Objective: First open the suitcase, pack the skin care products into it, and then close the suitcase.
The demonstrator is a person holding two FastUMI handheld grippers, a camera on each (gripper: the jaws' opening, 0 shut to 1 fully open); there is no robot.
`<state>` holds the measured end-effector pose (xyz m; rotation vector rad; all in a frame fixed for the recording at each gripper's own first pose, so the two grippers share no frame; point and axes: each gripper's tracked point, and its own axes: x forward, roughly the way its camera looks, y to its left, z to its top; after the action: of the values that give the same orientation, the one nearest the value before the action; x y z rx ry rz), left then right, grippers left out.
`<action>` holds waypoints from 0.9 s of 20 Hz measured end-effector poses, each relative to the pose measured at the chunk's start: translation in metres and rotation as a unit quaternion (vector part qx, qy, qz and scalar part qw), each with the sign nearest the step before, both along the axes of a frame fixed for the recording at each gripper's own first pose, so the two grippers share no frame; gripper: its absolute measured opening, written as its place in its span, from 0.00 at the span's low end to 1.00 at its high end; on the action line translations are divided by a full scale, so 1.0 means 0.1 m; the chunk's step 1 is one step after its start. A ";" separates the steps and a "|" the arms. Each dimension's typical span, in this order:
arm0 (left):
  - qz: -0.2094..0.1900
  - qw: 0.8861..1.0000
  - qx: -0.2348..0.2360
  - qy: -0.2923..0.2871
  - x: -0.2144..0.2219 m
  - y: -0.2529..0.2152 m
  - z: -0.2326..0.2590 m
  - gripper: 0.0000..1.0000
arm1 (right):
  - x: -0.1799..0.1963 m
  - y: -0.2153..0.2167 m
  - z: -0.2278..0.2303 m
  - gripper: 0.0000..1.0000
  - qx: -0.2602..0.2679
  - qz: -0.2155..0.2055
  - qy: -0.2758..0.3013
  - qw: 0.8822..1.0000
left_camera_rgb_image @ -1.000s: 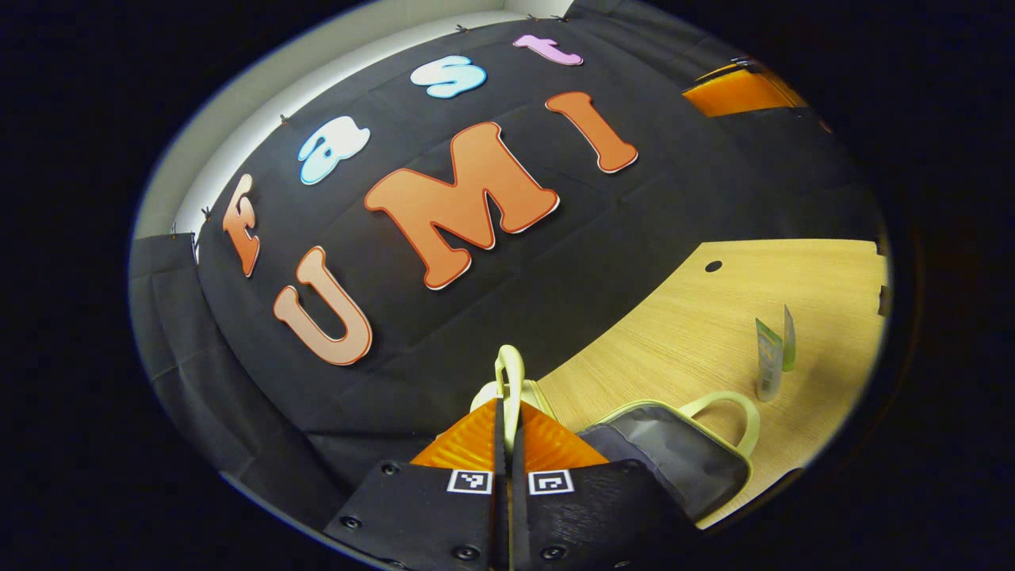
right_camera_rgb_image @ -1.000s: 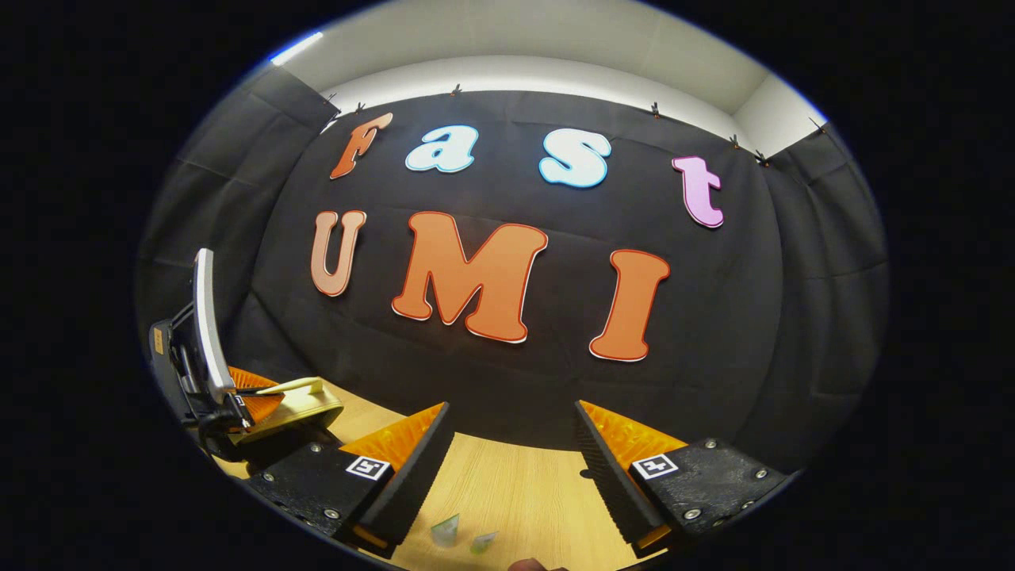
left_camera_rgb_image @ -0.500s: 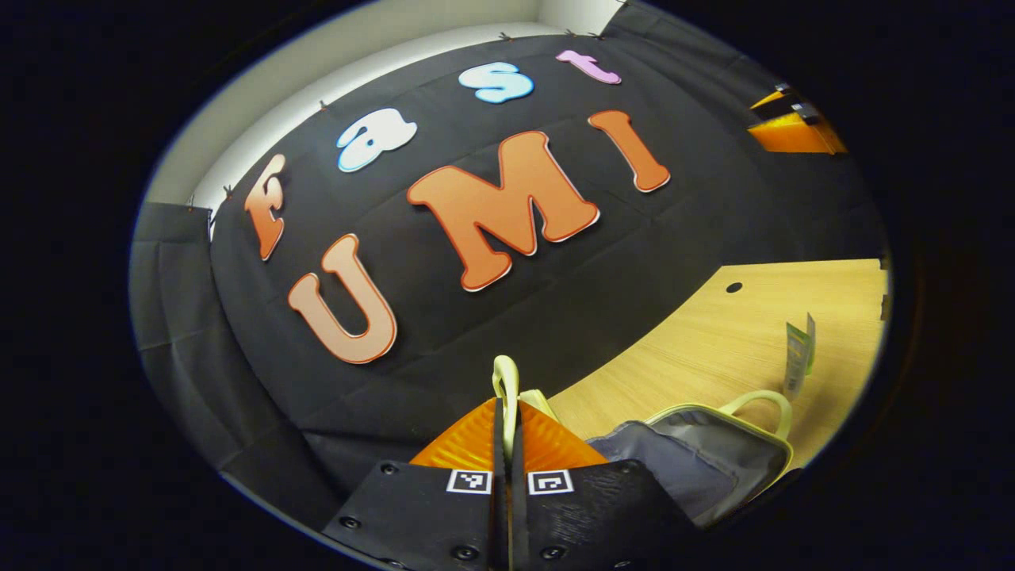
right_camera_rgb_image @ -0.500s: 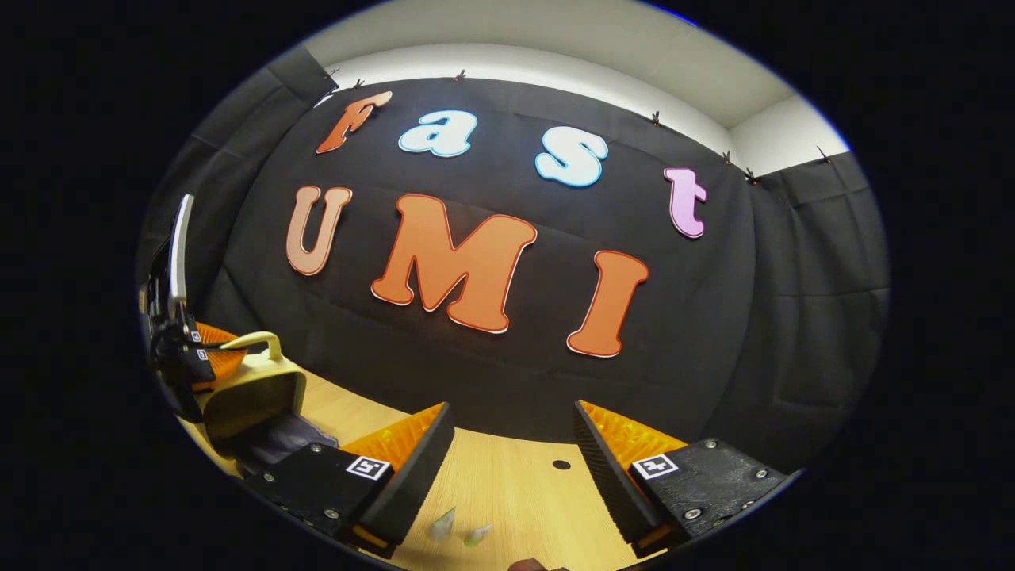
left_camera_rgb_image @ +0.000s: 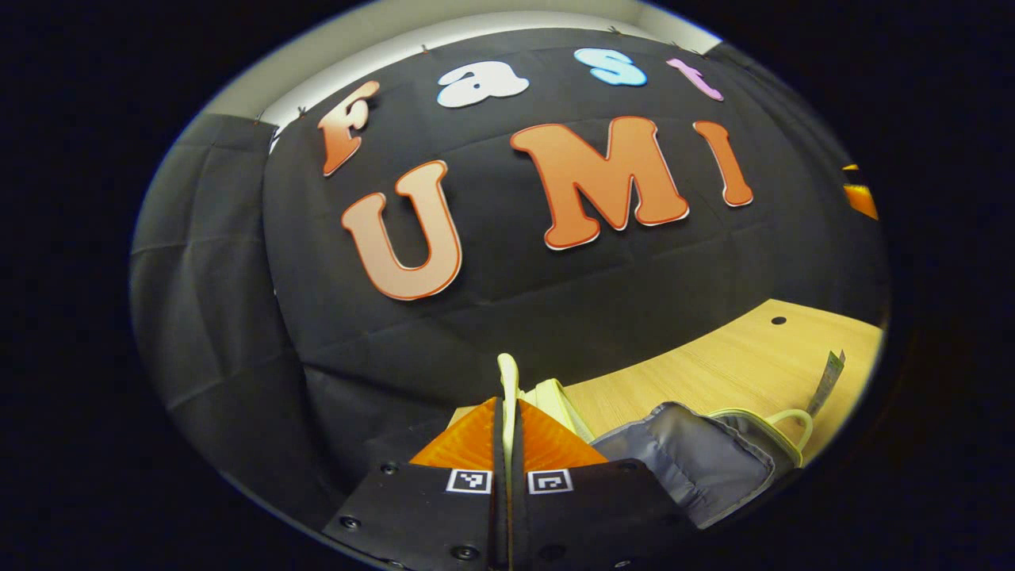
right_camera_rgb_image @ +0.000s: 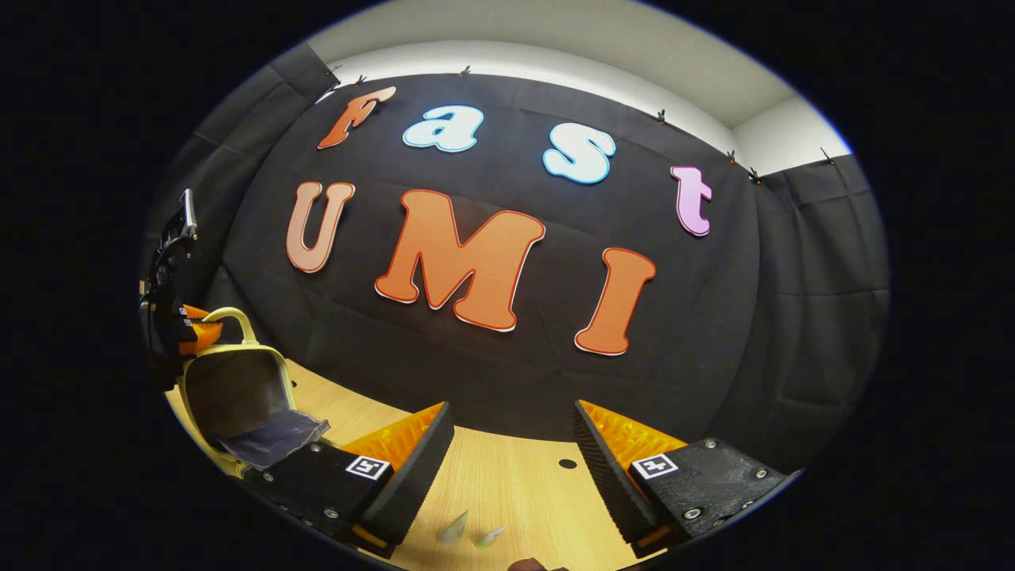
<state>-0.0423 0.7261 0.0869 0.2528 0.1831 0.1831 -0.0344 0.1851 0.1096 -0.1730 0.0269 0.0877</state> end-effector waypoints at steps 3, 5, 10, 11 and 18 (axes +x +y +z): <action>0.029 0.999 -0.022 0.018 -0.06 0.38 -0.20 0.02 | -0.01 0.02 -0.01 0.96 0.000 0.008 0.001 1.000; 0.055 0.997 -0.030 0.041 -0.11 0.69 -0.40 0.02 | -0.01 0.02 -0.04 0.92 0.000 0.009 0.006 1.000; 0.100 0.988 -0.034 0.108 -0.22 1.31 -1.03 0.02 | -0.03 0.06 -0.07 0.95 -0.003 0.016 0.013 1.000; 0.107 0.985 -0.035 0.128 -0.26 1.43 -1.26 0.02 | -0.02 0.07 -0.08 0.95 -0.003 0.017 0.014 1.000; 0.133 0.979 0.002 0.153 -0.34 1.54 -1.66 0.16 | -0.05 0.20 -0.40 0.95 0.004 0.011 0.054 0.998</action>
<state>-0.0765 0.8797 -0.0788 0.2591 0.5228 0.4102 -0.0391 0.2047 0.0693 -0.1600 0.1316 0.1196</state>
